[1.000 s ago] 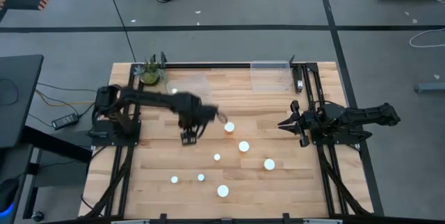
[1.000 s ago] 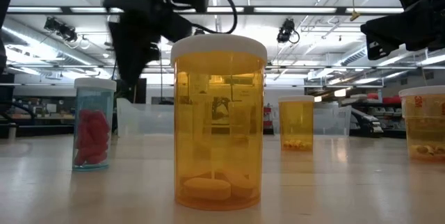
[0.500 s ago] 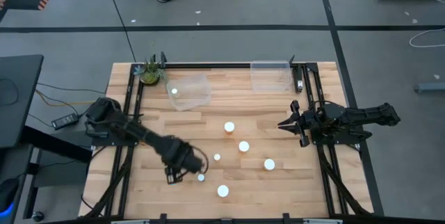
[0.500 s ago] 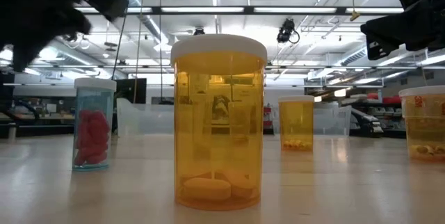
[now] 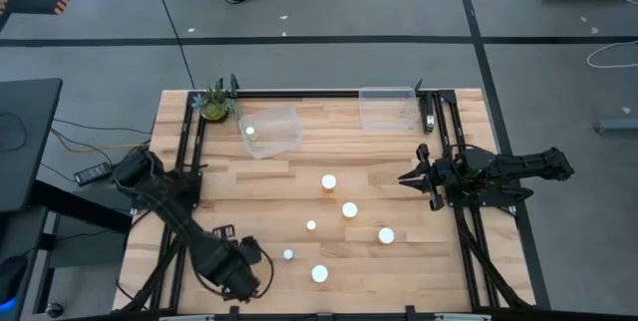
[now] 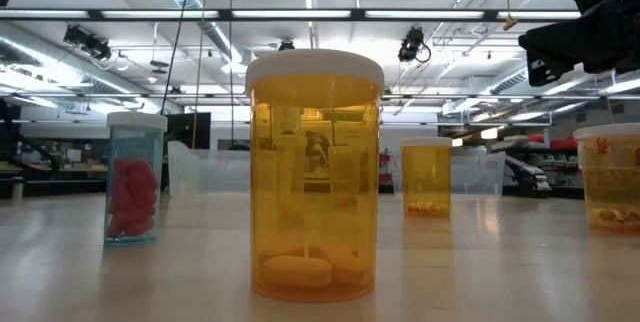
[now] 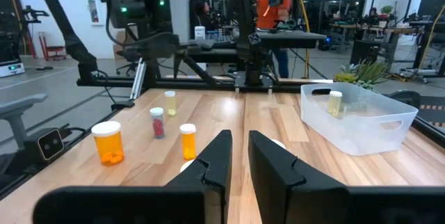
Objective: Pick and place medicine bottles into bin by pill shape (circle, oval)
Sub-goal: Put the small yellow pill bottle into the left transparent bin
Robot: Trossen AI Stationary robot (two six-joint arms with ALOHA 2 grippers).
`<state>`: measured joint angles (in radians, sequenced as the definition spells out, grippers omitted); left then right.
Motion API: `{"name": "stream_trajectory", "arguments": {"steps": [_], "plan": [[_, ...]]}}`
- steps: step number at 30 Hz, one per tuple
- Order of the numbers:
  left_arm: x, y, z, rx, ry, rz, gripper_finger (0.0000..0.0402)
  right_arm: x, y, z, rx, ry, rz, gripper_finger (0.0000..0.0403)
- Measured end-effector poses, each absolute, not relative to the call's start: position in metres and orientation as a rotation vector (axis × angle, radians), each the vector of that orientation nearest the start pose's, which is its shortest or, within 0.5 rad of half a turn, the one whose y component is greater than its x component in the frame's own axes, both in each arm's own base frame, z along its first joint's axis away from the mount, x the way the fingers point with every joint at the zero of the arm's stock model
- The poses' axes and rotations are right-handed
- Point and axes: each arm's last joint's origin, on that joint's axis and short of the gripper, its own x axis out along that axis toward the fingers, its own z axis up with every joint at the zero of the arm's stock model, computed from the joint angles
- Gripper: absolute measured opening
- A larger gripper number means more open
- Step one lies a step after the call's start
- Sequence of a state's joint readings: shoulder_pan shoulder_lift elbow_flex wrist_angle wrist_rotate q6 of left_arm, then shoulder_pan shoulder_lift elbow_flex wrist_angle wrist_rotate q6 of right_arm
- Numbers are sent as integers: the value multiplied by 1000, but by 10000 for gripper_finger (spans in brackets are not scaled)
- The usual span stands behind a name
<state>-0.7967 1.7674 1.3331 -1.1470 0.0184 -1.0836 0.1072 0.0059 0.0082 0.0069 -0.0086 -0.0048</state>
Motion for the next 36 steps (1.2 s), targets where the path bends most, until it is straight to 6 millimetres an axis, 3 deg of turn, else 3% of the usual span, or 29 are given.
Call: {"name": "stream_trajectory", "arguments": {"steps": [8, 14, 22, 36], "plan": [[219, -237, 201, -311, 1572, 361, 240, 97, 11, 167, -4, -10, 116, 57], [225, -242, 180, -313, 1564, 338, 274, 97, 11, 167, -4, -10, 116, 57], [229, -235, 165, -265, 1513, 391, 269, 97, 11, 167, -4, -10, 116, 57], [251, -219, 165, -287, 1459, 384, 252, 97, 11, 167, -4, -10, 116, 57]]}}
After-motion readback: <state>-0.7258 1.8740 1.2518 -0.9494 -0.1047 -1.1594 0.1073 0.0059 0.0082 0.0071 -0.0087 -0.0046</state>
